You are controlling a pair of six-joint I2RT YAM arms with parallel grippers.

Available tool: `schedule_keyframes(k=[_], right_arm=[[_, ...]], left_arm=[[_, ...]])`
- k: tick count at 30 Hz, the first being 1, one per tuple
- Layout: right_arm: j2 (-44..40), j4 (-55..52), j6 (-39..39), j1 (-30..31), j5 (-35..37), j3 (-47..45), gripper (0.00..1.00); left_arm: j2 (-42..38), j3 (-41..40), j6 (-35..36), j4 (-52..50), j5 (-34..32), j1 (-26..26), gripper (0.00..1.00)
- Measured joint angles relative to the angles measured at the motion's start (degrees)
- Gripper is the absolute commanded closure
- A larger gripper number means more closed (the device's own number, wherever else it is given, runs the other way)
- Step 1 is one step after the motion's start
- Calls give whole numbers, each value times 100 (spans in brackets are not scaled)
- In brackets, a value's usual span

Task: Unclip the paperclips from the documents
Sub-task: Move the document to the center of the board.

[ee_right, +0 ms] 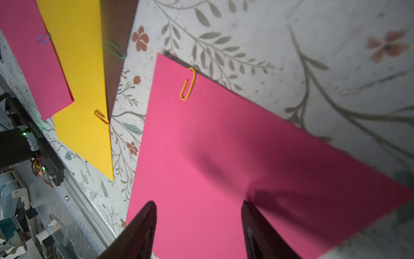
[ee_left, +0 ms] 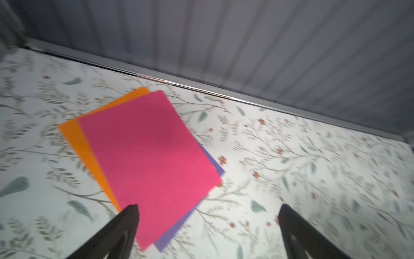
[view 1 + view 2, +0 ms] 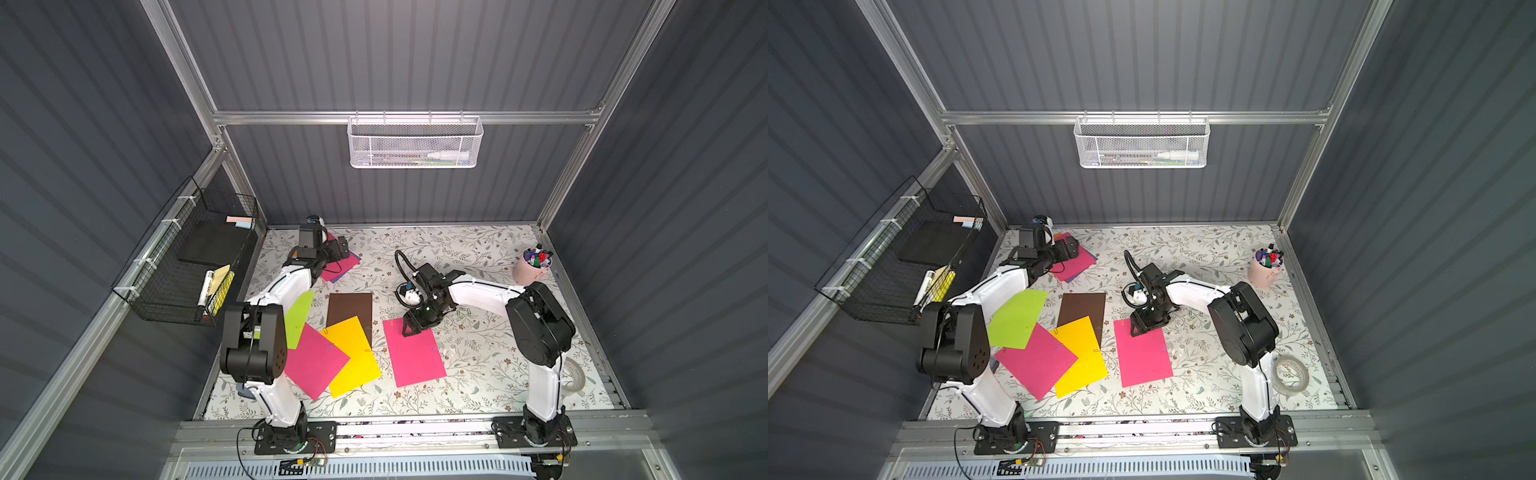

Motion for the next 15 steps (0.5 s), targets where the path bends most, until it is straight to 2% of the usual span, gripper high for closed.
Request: schedule_keyframes(k=[8, 15], right_arm=[[-105, 192, 483, -168, 409, -188, 37], [-382, 179, 603, -498, 918, -483, 36]], left_arm=[[-304, -424, 129, 98, 732, -468, 0], [-201, -424, 186, -212, 1069, -1600, 5]])
